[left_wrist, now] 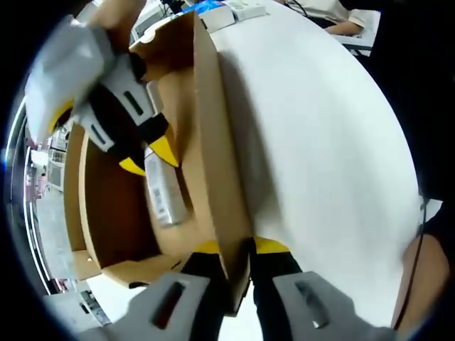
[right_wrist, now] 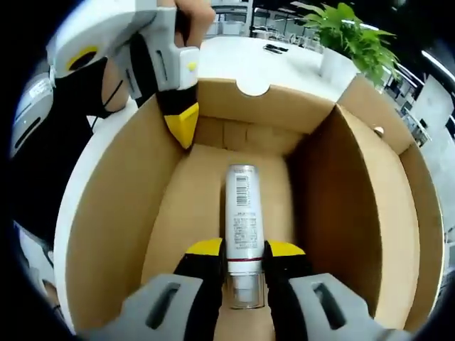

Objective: Operate the shoe box by opening the lid, removing the specified soft item, and placing it in the target area until the item is outside and the box remains undamaged.

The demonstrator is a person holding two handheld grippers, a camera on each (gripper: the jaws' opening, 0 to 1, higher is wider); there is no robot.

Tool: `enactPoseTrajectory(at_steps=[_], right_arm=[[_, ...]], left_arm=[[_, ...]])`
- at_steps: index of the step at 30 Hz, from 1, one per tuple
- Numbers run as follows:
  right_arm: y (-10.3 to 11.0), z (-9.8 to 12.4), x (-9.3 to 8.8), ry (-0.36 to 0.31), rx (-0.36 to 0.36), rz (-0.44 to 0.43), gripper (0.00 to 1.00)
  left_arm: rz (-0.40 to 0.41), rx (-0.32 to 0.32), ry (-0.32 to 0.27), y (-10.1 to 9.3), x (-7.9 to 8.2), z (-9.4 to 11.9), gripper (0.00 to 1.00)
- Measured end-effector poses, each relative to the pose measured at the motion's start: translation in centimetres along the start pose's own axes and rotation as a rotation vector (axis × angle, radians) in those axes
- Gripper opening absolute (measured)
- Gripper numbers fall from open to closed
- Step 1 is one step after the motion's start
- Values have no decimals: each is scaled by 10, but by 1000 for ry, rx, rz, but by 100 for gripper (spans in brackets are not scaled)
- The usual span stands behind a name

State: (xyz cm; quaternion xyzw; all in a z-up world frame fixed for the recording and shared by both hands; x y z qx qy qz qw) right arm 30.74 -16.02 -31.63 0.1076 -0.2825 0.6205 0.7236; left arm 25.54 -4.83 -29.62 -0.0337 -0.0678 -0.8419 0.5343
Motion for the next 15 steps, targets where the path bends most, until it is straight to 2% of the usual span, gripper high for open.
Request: enactPoseTrajectory(at_steps=[4, 8, 15], right_arm=[[5, 10, -15, 23, -36, -61, 21], [9, 16, -25, 21, -46, -67, 21], [8, 15, -25, 1, -55, -97, 21]], left_arm=[[-1, 0, -2, 0, 0, 0, 9], [0, 0, 1, 0, -1, 0, 9], [16, -1, 6, 0, -1, 0, 9]])
Point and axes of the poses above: the point that each gripper's makers call its tool centre point, and the gripper's own axes: z roughly backward along the fingers, y roughly to its left, x roughly out of its top, the point moved 3 cm from there along z, roughly backward along the fingers, and after that the axes turned 8 degrees about -x, right-handed, at the moved point
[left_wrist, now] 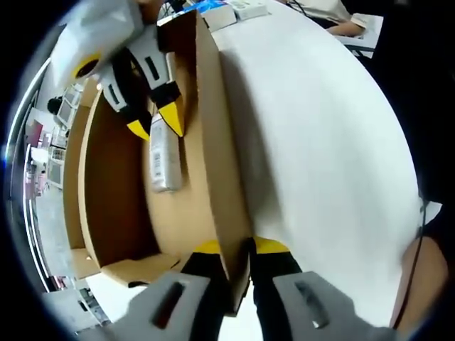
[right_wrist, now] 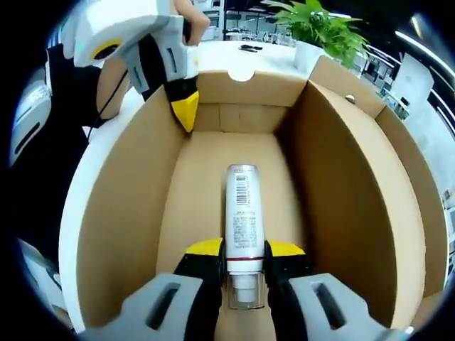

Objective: Operate the shoe box by opening the lid, removing the specified soft item, and placing it in the target area until the item is outside and the box remains undamaged.

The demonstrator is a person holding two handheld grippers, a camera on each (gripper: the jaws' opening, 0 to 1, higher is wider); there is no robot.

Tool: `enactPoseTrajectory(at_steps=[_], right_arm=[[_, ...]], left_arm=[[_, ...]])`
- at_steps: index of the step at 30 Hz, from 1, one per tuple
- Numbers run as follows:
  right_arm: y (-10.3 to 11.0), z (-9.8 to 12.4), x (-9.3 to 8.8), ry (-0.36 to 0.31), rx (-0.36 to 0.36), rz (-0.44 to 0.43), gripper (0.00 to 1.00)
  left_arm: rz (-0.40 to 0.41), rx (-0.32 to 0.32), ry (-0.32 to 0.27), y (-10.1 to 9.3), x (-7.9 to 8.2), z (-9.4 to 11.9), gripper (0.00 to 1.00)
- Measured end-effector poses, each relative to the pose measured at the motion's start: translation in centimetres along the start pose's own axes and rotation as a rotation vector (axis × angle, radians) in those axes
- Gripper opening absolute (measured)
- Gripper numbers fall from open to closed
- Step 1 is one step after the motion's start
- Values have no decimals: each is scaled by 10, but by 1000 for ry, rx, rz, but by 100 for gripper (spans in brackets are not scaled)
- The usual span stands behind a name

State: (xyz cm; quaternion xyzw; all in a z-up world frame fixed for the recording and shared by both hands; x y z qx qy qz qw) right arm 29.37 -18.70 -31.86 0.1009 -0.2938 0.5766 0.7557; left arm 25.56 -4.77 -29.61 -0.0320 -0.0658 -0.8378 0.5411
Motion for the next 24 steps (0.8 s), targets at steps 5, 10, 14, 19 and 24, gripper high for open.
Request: enactPoseTrajectory(at_steps=[5, 10, 14, 19, 24], right_arm=[[-7, -3, 7, -56, -13, 10, 34], [-7, -7, 11, -85, -12, -58, 41], [-17, -6, 13, -115, -64, -60, 46], [-17, -8, 12, -112, -47, -102, 43], [-13, -11, 9, -92, -43, -101, 39]], left_arm=[[8, 3, -1, -6, 5, -1, 9], [13, 3, -3, -6, 2, -1, 9], [17, 3, 0, -7, 2, -2, 9], [20, 3, 2, -7, 1, -2, 9], [19, 3, 2, -6, 0, -2, 9]])
Point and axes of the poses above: the point that each gripper's makers call its tool centre point, and the gripper's own axes: z roughly backward along the fingers, y roughly to its left, x roughly out of its top, the point moved 3 cm from there along z, roughly backward along the fingers, and after that the axes turned 8 degrees about -x, right-handed, at the moved point
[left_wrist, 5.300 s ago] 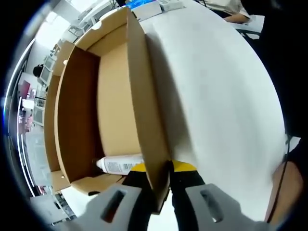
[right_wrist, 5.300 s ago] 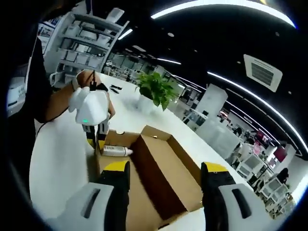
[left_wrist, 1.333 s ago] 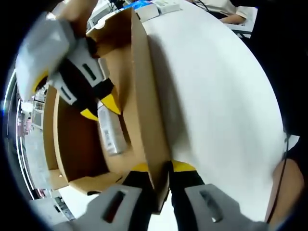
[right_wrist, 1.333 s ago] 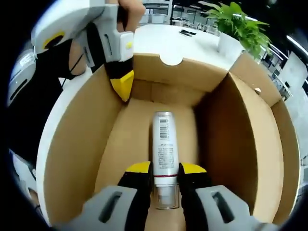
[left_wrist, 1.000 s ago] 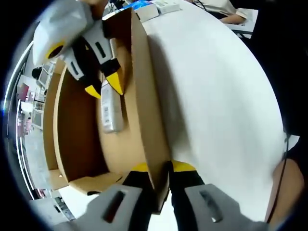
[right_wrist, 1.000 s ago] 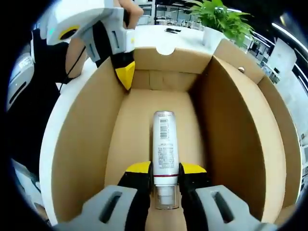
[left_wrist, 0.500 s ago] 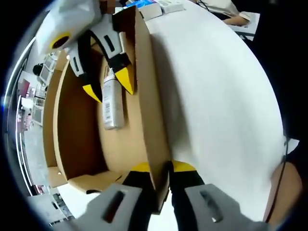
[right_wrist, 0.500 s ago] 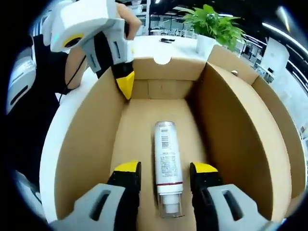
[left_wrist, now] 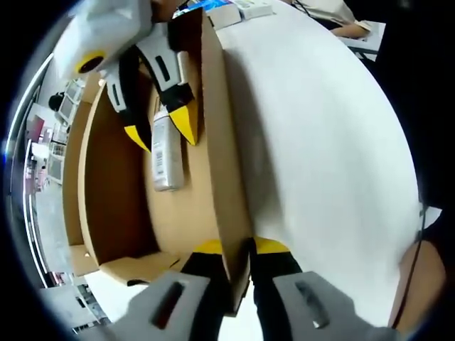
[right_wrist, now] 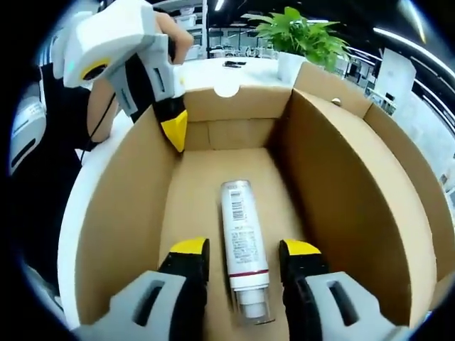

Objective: Operate the shoe box by opening the lid, removing the specified soft item, and placing it in the target area until the item is outside and the box remains undamaged.

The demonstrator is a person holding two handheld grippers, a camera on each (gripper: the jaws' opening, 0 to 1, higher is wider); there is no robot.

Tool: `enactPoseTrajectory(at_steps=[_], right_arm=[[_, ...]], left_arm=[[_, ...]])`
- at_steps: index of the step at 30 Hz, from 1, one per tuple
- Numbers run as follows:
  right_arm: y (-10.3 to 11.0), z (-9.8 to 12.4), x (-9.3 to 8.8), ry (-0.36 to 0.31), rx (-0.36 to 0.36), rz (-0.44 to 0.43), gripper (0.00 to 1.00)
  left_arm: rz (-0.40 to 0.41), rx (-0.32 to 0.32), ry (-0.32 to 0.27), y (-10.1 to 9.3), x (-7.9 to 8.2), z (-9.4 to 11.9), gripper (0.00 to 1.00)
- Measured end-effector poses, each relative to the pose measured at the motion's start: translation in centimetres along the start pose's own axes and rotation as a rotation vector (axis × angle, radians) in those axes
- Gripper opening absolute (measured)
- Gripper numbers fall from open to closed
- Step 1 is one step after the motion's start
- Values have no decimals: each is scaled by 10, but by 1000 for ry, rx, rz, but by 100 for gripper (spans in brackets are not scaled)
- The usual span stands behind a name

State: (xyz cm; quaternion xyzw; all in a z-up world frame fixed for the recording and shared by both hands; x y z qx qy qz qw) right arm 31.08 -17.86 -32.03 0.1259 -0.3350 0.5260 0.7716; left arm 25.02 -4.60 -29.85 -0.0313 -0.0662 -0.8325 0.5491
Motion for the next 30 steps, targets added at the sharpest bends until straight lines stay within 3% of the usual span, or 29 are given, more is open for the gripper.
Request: enactPoseTrajectory(at_steps=[8, 18, 21, 23, 30], right_arm=[[1, 0, 0, -4, -6, -32, 35], [2, 3, -1, -9, -24, -17, 22], [2, 2, 0, -14, -36, -14, 22], [0, 2, -1, -3, -72, -64, 22], [-1, 2, 0, -11, -104, -53, 21]], left_arm=[[3, 0, 3, 1, 0, 0, 9], [4, 1, 6, 1, -1, 0, 9], [4, 1, 7, 1, -1, 0, 10], [6, 2, 8, 0, 0, 0, 10], [5, 3, 9, 0, 0, 0, 10]])
Point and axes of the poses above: the point that each gripper's makers call its tool centre point, and the gripper's own axes: z roughly backward along the fingers, y roughly to its left, x roughly out of its top, the point moved 3 cm from there along z, roughly backward along the fingers, and after that the axes turned 8 degrees about -x, right-handed, at the moved point
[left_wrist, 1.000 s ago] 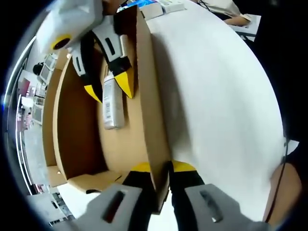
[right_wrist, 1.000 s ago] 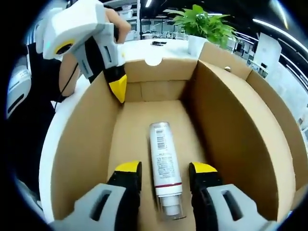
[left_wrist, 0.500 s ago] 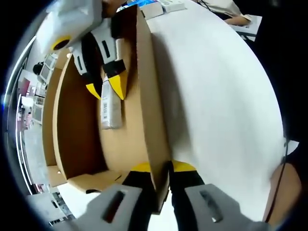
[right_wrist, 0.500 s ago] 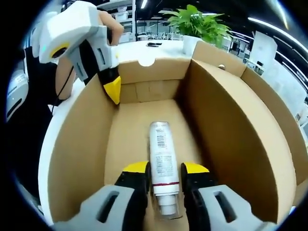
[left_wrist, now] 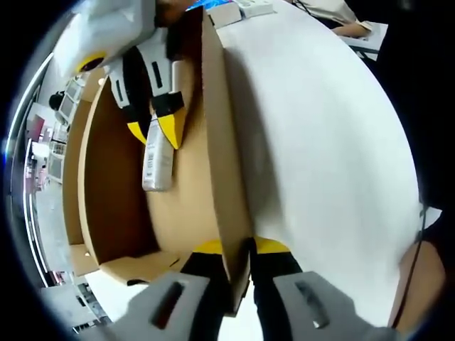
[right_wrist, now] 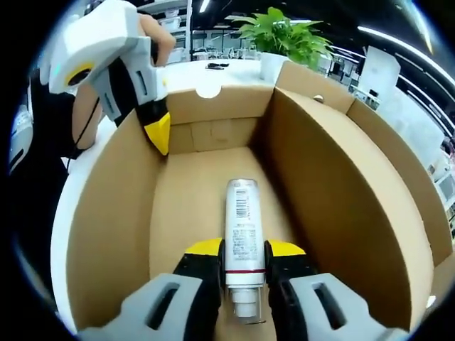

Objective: Operate the shoe box by opening the lid, removing the specified soft item, and placing it in the target area until the item is outside and the box remains undamaged.

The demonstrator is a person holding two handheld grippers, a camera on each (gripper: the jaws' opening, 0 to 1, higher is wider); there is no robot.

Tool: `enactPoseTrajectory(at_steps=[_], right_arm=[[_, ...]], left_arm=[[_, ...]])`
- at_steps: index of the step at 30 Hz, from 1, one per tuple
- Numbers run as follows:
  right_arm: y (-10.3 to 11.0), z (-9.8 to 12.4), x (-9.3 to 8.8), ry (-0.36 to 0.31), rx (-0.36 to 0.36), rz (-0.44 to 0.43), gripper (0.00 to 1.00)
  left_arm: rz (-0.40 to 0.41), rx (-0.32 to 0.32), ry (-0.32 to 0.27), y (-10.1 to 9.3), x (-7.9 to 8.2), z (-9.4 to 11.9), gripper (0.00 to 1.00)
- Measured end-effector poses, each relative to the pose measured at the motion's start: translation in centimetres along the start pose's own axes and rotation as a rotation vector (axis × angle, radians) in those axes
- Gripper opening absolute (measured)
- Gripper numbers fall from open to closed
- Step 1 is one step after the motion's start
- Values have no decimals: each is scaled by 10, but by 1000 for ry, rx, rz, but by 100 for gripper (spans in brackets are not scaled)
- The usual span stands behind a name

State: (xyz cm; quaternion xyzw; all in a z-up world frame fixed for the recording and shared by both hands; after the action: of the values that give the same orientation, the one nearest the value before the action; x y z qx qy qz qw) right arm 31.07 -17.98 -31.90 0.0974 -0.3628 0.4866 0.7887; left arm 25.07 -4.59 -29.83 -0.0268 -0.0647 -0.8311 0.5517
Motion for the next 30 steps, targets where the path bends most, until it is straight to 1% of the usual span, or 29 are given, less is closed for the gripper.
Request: enactPoseTrajectory(at_steps=[3, 5, 7, 8, 16, 18, 19, 21, 22, 23, 24, 26, 28, 29, 30], right_arm=[[-1, 0, -1, 13, -20, -27, 21], [-5, 1, -2, 12, -44, -4, 21], [-4, 1, -2, 8, -53, 10, 21], [-4, 1, -2, 1, -61, 32, 21], [-3, -1, 2, -34, -87, 107, 21], [-4, -1, 2, -36, -90, 97, 21], [-4, -1, 1, -34, -96, 74, 21], [-5, -1, 2, -33, -96, 86, 21], [-7, 0, 1, -25, -105, 103, 21], [-12, 1, 0, -9, -139, 121, 21], [-16, 3, -2, 3, -164, 116, 21], [-17, 3, -2, 1, -167, 102, 21], [-14, 4, 2, -28, -151, 90, 21], [-12, 4, 4, -39, -145, 102, 21], [-12, 4, 4, -36, -146, 112, 21]], left_arm=[[-1, 0, -1, 1, 0, 0, 10], [-2, 0, 0, 1, 0, 0, 10], [1, 1, 2, 0, 0, 0, 10], [3, 1, 2, 1, 0, 0, 10], [0, 3, 10, 2, -2, 0, 10], [5, 4, 12, 3, -2, 0, 10], [3, 4, 13, 3, -2, 0, 10], [4, 4, 12, 3, -3, 0, 10], [3, 4, 12, 3, -3, 0, 10], [3, 4, 13, 2, -2, 0, 10], [3, 4, 13, 2, -2, 0, 10], [3, 4, 17, 3, -3, 0, 10], [5, 4, 19, 3, -4, 0, 10], [4, 5, 20, 4, -4, -1, 10], [3, 5, 19, 5, -4, -1, 10]])
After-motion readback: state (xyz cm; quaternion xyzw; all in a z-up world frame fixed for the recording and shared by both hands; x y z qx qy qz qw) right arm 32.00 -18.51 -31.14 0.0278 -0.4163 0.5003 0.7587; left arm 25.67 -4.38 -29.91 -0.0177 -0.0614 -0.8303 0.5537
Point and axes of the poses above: the point that each gripper's makers call its tool centre point, and the gripper's own axes: z roughly backward along the fingers, y roughly to its left, x roughly out of its top, the point moved 3 cm from there along z, roughly backward along the fingers, and after that the axes turned 8 degrees about -x, right-handed, at the moved point
